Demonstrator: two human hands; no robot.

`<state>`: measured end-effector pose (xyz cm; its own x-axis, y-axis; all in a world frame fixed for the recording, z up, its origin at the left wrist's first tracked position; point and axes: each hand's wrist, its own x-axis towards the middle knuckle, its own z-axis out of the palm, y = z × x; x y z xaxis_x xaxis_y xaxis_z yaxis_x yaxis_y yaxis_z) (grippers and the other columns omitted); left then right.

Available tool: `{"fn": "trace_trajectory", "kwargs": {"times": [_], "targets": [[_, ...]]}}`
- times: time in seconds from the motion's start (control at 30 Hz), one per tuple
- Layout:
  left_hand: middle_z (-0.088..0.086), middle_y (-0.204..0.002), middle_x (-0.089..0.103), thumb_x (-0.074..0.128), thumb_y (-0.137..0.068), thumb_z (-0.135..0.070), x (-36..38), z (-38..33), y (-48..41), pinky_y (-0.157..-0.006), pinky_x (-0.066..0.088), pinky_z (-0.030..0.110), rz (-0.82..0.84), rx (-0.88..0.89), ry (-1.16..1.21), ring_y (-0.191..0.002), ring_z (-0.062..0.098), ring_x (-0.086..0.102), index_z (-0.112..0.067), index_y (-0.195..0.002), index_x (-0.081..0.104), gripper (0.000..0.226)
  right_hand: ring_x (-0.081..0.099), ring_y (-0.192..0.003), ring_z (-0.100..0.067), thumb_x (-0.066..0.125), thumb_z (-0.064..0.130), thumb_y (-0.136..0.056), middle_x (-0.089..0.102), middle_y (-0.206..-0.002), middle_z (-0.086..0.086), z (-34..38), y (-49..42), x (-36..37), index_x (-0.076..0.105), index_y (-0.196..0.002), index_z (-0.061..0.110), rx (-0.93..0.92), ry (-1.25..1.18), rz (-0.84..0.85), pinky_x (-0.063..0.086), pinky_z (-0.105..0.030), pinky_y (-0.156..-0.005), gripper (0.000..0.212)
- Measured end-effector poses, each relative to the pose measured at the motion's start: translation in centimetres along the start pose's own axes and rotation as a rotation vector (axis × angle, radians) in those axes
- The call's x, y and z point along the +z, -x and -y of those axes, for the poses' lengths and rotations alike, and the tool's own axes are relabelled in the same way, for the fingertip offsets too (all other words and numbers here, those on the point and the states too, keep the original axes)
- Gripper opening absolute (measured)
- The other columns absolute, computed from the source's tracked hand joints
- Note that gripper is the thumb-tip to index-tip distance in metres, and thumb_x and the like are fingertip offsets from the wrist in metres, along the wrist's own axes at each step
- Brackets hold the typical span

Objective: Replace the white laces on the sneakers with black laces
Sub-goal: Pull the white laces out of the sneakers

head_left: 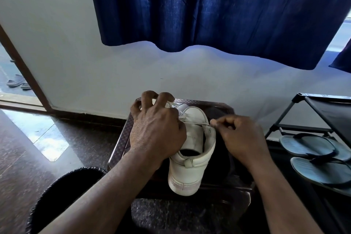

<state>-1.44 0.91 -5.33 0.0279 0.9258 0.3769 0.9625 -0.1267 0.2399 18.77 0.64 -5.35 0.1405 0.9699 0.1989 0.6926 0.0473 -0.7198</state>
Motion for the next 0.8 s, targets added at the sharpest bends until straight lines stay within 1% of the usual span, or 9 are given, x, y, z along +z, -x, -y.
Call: {"fn": "trace_trajectory", "kwargs": {"times": [0.13,0.23,0.3,0.37,0.47,0.57,0.63,0.73,0.8], "targets": [[-0.017,-0.142,0.049,0.048,-0.076,-0.04,0.0,-0.1,0.0,-0.109,0.03,0.055,0.006,0.003,-0.005,-0.133,0.025,0.027,-0.027,-0.089,0.08,0.037,0.061,-0.067,0.001,0.072,0.03,-0.097,0.071,-0.07,0.014,-0.2,-0.2,-0.5,0.077,-0.081,0.025,-0.065,0.004,0.013,0.042,-0.012,-0.063,0.017],[-0.017,-0.144,0.047,0.046,-0.077,-0.04,0.0,-0.1,0.0,-0.109,0.029,0.054,0.014,0.006,-0.014,-0.133,0.026,0.026,-0.026,-0.091,0.079,0.039,0.063,-0.082,-0.005,0.061,0.016,-0.101,0.077,-0.089,0.006,0.6,0.0,-0.3,0.071,-0.079,0.023,-0.047,-0.689,0.032,0.044,-0.023,-0.077,0.024],[-0.016,-0.144,0.046,0.046,-0.077,-0.041,-0.1,-0.1,0.0,-0.11,0.028,0.054,0.016,0.007,-0.015,-0.133,0.025,0.025,-0.026,-0.091,0.079,0.039,0.064,-0.083,-0.013,0.056,0.019,-0.099,0.077,-0.09,0.001,1.3,0.1,-0.5,0.063,-0.08,0.025,0.036,-1.2,0.027,0.043,-0.028,-0.074,0.022],[-0.017,-0.145,0.045,0.045,-0.078,-0.042,-0.2,-0.1,0.0,-0.111,0.028,0.054,0.025,0.004,-0.025,-0.134,0.025,0.024,-0.026,-0.091,0.079,0.04,0.057,-0.069,-0.01,0.051,0.016,-0.105,0.067,-0.076,0.006,1.4,0.0,-0.3,0.058,-0.083,0.021,0.098,-1.312,-0.046,0.041,-0.025,-0.067,0.023],[-0.018,-0.145,0.044,0.045,-0.079,-0.041,-0.2,-0.1,0.0,-0.111,0.027,0.054,0.03,0.002,-0.024,-0.134,0.024,0.024,-0.026,-0.092,0.079,0.039,0.047,-0.059,-0.005,0.052,0.01,-0.105,0.054,-0.068,0.009,0.1,-0.4,0.2,0.059,-0.087,0.014,0.044,-0.737,-0.198,0.039,-0.019,-0.06,0.02],[-0.017,-0.145,0.045,0.047,-0.079,-0.042,-0.1,0.0,0.1,-0.11,0.028,0.054,0.027,0.006,-0.025,-0.133,0.024,0.025,-0.027,-0.091,0.079,0.037,0.057,-0.064,0.003,0.057,0.022,-0.105,0.063,-0.066,0.017,-0.5,-0.4,0.1,0.072,-0.088,0.023,-0.077,-0.172,-0.148,0.039,-0.011,-0.06,0.022],[-0.017,-0.145,0.044,0.048,-0.08,-0.042,-0.1,0.0,0.1,-0.111,0.029,0.054,0.032,0.006,-0.035,-0.132,0.025,0.026,-0.027,-0.093,0.079,0.037,0.062,-0.072,0.004,0.058,0.032,-0.105,0.07,-0.071,0.015,-0.1,-0.1,0.0,0.078,-0.088,0.022,-0.1,-0.039,-0.035,0.043,-0.011,-0.065,0.027],[-0.016,-0.145,0.045,0.05,-0.081,-0.043,-0.1,0.0,0.1,-0.111,0.029,0.054,0.037,0.006,-0.035,-0.133,0.026,0.027,-0.027,-0.095,0.079,0.036,0.067,-0.072,-0.013,0.062,0.043,-0.101,0.074,-0.072,0.002,-0.2,0.0,0.2,0.079,-0.085,0.016,-0.124,0.065,0.061,0.053,-0.033,-0.074,0.035],[-0.017,-0.146,0.045,0.051,-0.081,-0.043,-0.1,0.0,0.0,-0.111,0.029,0.054,0.04,0.006,-0.04,-0.134,0.026,0.027,-0.027,-0.096,0.079,0.036,0.065,-0.068,-0.007,0.068,0.036,-0.099,0.073,-0.07,0.008,-0.5,-0.2,0.2,0.078,-0.081,0.019,-0.166,0.105,0.032,0.052,-0.028,-0.069,0.026]]}}
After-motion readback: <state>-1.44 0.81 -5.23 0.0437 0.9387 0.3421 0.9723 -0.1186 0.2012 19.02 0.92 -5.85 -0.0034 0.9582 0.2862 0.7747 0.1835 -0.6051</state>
